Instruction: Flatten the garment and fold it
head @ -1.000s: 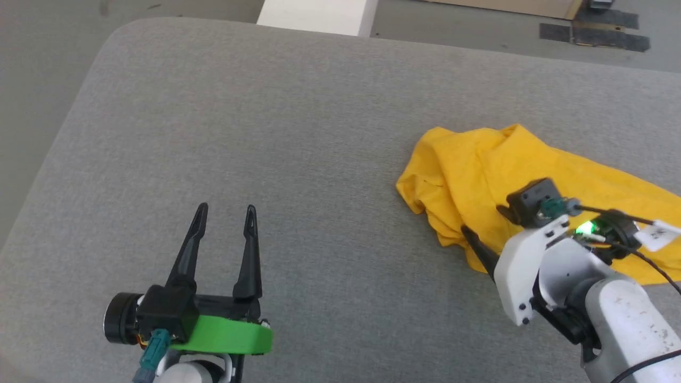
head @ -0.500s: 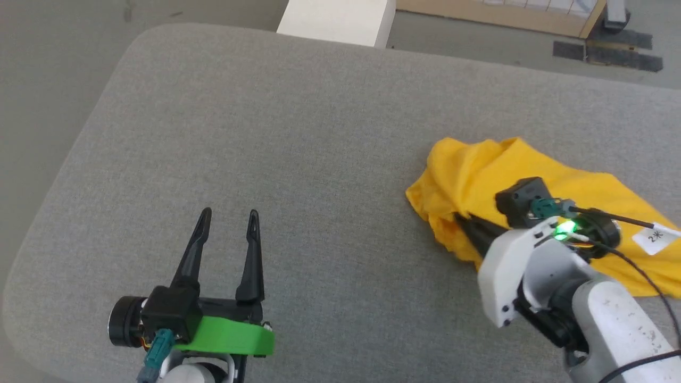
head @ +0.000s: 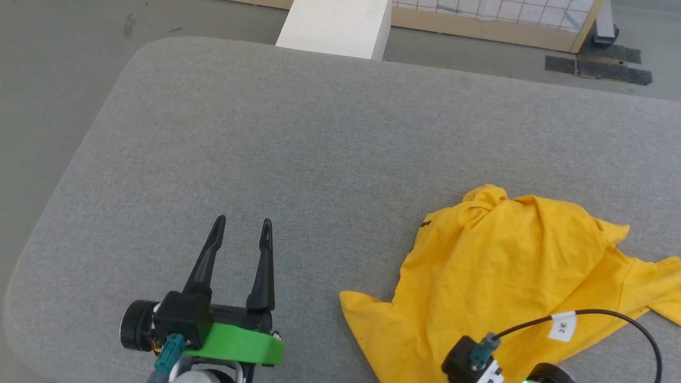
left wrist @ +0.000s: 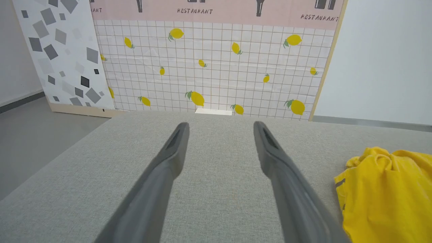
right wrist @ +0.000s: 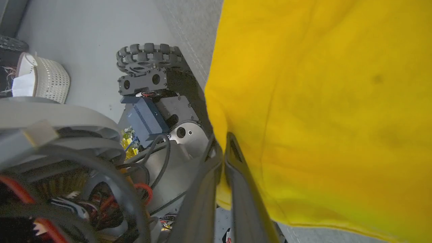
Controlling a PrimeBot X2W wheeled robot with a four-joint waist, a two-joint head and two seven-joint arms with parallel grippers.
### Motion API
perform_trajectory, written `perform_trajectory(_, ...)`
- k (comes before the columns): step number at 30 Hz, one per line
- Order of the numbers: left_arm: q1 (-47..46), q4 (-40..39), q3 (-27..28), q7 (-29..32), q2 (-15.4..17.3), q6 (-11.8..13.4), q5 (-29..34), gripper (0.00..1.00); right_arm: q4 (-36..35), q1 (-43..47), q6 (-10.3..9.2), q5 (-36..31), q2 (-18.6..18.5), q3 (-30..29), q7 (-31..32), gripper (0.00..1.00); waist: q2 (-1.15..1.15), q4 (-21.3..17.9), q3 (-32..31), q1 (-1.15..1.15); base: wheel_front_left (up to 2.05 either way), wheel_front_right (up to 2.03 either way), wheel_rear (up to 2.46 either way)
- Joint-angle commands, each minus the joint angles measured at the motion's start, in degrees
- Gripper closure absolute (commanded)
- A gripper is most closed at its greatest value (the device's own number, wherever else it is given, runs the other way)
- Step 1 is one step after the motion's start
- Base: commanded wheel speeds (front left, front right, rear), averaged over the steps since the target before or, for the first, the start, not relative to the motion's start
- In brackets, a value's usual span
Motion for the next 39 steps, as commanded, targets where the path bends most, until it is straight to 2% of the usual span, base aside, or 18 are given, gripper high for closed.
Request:
perform_trajectory(1,0.30,0.24,-0.02,-0.22,-0.28,-0.32,-0.82,0.00,0.47,-0.22,-0.08,-1.07,-0.23,-0.23,-1.49,0.85,0.00,0.53,0.62,0.00,0.00,0.00,0.00)
perform_trajectory(2,0.23,0.28,0.02,-0.22,-0.28,-0.31,-0.86,0.00,1.15,-0.32,-0.08,-2.23,-0.46,-0.16,-2.86,0.21,0.00,0.64,0.74,0.00,0.00,0.00,0.00)
perform_trajectory(3,0.18,0.31,0.07,-0.22,-0.28,-0.29,-0.88,0.00,1.82,-0.50,-0.08,-3.11,-0.37,-0.41,-4.14,0.00,0.00,0.66,0.78,0.00,0.00,0.00,0.00)
perform_trajectory(9,0.48,0.56,0.80,-0.22,-0.28,-0.02,-0.78,0.00,2.78,-4.11,-0.08,-4.90,2.96,-2.45,-11.70,0.00,0.00,-0.08,-0.22,0.00,0.00,0.00,0.00)
perform_trajectory(13,0.44,0.26,1.23,-0.22,-0.28,0.10,-0.67,0.00,0.55,-6.87,-0.08,-5.77,5.83,-7.88,-15.85,0.00,0.00,-1.21,-0.78,0.00,0.00,0.00,0.00)
perform_trajectory(16,0.47,-0.22,1.26,-0.22,-0.28,0.31,-0.61,0.00,-1.08,-7.27,-0.08,-10.05,9.17,-15.95,-21.02,0.00,0.00,-1.98,-0.80,0.00,0.00,0.00,0.00)
perform_trajectory(23,0.87,-1.22,1.78,-0.22,-0.28,0.49,-0.16,0.00,-5.71,-1.62,-0.08,-27.02,19.77,-38.56,-36.39,0.00,0.00,-3.51,0.17,0.00,0.00,0.00,0.00)
perform_trajectory(27,1.32,-1.64,2.29,-0.22,-0.28,0.48,0.05,0.00,-7.15,3.24,-0.08,-33.03,22.41,-50.35,-45.44,0.00,0.00,-4.12,0.79,0.00,0.00,0.00,0.00)
perform_trajectory(29,1.78,-1.94,2.55,-0.22,-0.28,0.64,0.37,0.00,-5.95,5.39,-0.08,-31.16,22.57,-55.32,-48.35,0.00,0.00,-4.72,1.20,0.00,0.00,0.00,0.00)
perform_trajectory(31,2.18,-2.08,2.83,-0.22,-0.25,0.66,0.81,0.00,-3.55,7.07,-0.08,-28.99,22.60,-57.38,-50.20,0.00,0.00,-5.53,1.69,0.00,0.00,0.00,0.00)
perform_trajectory(35,1.59,-1.88,2.74,-0.22,-0.10,0.22,1.74,0.00,-0.54,7.59,-0.08,-26.98,22.62,-57.60,-51.98,0.00,0.00,-6.98,2.73,0.00,0.00,0.00,0.00)
perform_trajectory(39,-2.59,-0.94,1.27,-0.22,0.77,-1.53,3.05,0.00,-0.05,5.58,-0.08,-26.61,22.63,-57.49,-52.60,0.00,0.00,-7.75,3.72,0.00,0.00,0.00,0.00)
